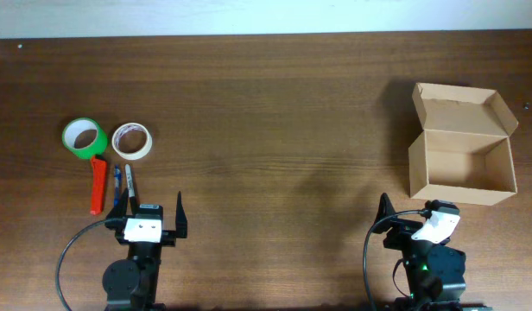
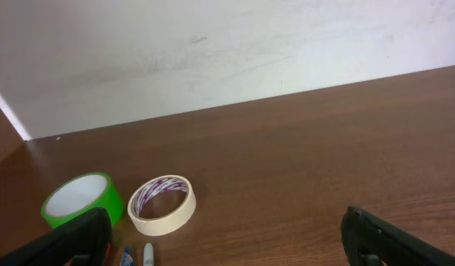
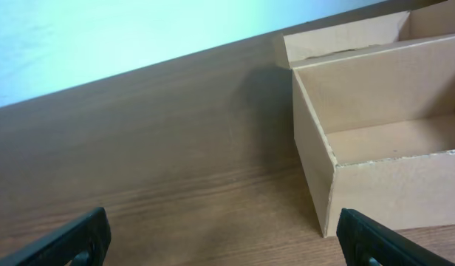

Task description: Pack container

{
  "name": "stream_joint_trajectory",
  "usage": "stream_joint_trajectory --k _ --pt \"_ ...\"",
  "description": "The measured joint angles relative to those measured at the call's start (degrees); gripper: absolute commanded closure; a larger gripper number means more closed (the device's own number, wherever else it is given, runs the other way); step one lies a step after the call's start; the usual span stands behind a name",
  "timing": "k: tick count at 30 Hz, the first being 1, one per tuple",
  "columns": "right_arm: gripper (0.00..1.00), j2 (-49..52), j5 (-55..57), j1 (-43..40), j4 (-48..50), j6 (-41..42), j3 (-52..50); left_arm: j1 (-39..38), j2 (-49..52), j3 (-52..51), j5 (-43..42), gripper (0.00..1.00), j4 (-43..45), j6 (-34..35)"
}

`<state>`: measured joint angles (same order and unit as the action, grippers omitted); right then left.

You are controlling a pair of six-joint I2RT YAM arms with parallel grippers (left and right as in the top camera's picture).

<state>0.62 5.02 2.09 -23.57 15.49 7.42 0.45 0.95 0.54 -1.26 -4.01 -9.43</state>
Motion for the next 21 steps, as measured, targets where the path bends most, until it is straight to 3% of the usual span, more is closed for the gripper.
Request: stream_joint_trajectory --k 7,12,17,21 --pt "0.01 0.7 -1.7 0.0 1.8 1.0 0.4 0.0 0.0 0.0 0.0 0.0 0.0 0.0" --pt "0.01 11.0 -1.1 0.0 2.8 0.8 8.3 0.0 0.0 0.0 0.0 0.0 0.0 0.0" --pt "0.01 35.3 -0.3 0.0 -6.7 -1.4 32.9 0.0 0.0 0.0 0.0 0.0 0.0 0.0" --pt "0.01 55.2 -0.1 -0.3 -23.8 -4.9 58.8 0.0 0.0 0.0 0.1 0.0 -0.1 0.0"
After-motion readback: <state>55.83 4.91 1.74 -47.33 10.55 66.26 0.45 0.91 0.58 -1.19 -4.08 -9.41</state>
